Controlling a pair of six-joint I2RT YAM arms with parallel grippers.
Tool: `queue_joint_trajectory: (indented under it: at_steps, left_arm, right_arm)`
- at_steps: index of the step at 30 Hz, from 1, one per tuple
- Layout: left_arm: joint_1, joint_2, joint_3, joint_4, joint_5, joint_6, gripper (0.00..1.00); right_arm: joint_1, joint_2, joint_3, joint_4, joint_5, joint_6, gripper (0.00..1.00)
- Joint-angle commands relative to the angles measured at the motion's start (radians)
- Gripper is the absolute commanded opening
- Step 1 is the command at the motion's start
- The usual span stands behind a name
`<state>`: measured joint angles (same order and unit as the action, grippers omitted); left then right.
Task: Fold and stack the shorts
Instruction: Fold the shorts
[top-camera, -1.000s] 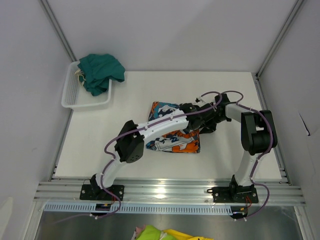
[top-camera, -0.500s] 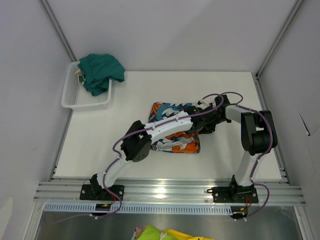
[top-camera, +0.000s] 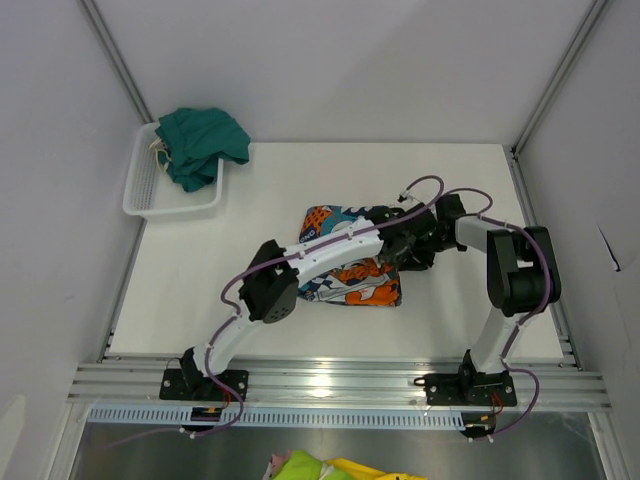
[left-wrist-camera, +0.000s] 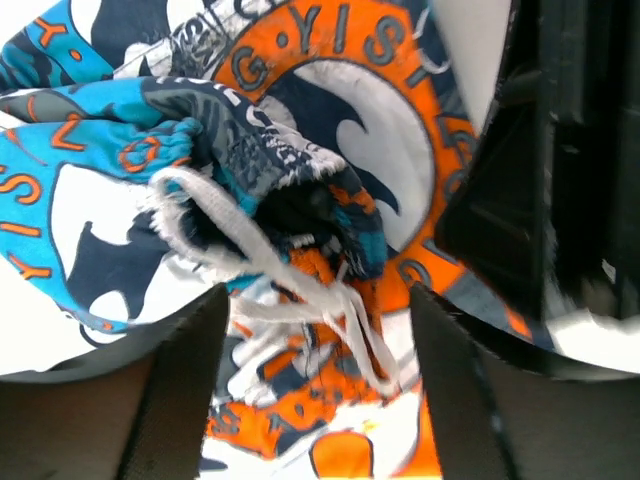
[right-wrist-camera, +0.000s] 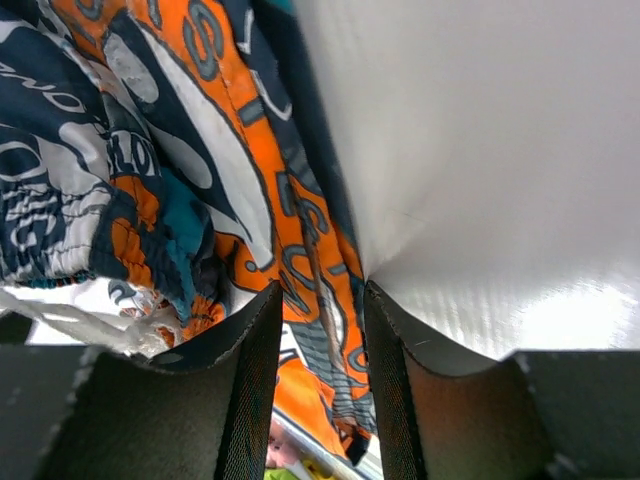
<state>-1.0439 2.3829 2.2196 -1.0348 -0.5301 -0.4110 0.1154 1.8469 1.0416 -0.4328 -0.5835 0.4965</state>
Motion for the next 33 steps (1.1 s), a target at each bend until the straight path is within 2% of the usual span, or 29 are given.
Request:
queue_joint_trajectory:
  at_steps: [1, 4, 6, 8, 9, 12, 15, 16, 17, 18, 19, 23, 25, 28, 31, 33]
  left_arm:
    - [0.004, -0.217, -0.004, 0.045, 0.062, 0.001, 0.79]
    - [0.004, -0.374, -0.112, 0.108, 0.123, 0.014, 0.84]
    - [0.007, -0.483, -0.21, 0.152, 0.148, 0.018, 0.87]
    - [0.016, -0.537, -0.289, 0.166, 0.17, 0.014, 0.88]
    - [0.022, -0.586, -0.313, 0.185, 0.18, 0.011, 0.88]
    - [0.071, -0.68, -0.44, 0.24, 0.255, -0.008, 0.88]
    - [0.169, -0.755, -0.578, 0.306, 0.32, -0.026, 0.88]
    - [0.189, -0.767, -0.624, 0.317, 0.344, -0.031, 0.88]
    - [0.235, -0.79, -0.67, 0.337, 0.361, -0.041, 0.88]
    - [0.235, -0.8, -0.71, 0.349, 0.378, -0.046, 0.88]
    - [0.277, -0.807, -0.728, 0.361, 0.39, -0.051, 0.88]
    - [0.347, -0.827, -0.811, 0.421, 0.426, -0.071, 0.88]
    - [0.375, -0.821, -0.837, 0.438, 0.435, -0.075, 0.88]
    - [0.39, -0.806, -0.853, 0.466, 0.433, -0.08, 0.88]
    - [0.398, -0.781, -0.854, 0.484, 0.424, -0.08, 0.87]
    - [0.403, -0.754, -0.842, 0.487, 0.409, -0.077, 0.86]
  right_arm:
    - [-0.025, -0.055, -0.034, 0.037, 0.028, 0.002, 0.42]
    - [-0.043, -0.095, -0.069, 0.087, -0.035, 0.022, 0.44]
    - [-0.048, -0.127, -0.087, 0.144, -0.071, 0.034, 0.57]
    - [-0.048, -0.149, -0.112, 0.201, -0.093, 0.045, 0.65]
    - [-0.046, -0.17, -0.121, 0.225, -0.117, 0.051, 0.66]
    - [-0.048, -0.221, -0.155, 0.319, -0.147, 0.077, 0.72]
    - [-0.042, -0.28, -0.193, 0.431, -0.156, 0.105, 0.75]
    - [-0.034, -0.296, -0.205, 0.472, -0.15, 0.117, 0.79]
    - [-0.028, -0.311, -0.224, 0.508, -0.125, 0.134, 0.87]
    - [-0.017, -0.327, -0.235, 0.526, -0.107, 0.135, 0.96]
    - [-0.005, -0.36, -0.244, 0.539, -0.086, 0.125, 1.0]
    - [0.099, -0.388, -0.206, 0.481, 0.039, -0.024, 0.99]
    - [0.122, -0.376, -0.152, 0.399, 0.083, -0.091, 0.99]
    - [0.158, -0.339, -0.111, 0.371, 0.143, -0.116, 0.99]
    - [0.216, -0.307, -0.074, 0.342, 0.307, -0.14, 1.0]
    - [0.256, -0.279, -0.055, 0.33, 0.362, -0.148, 0.99]
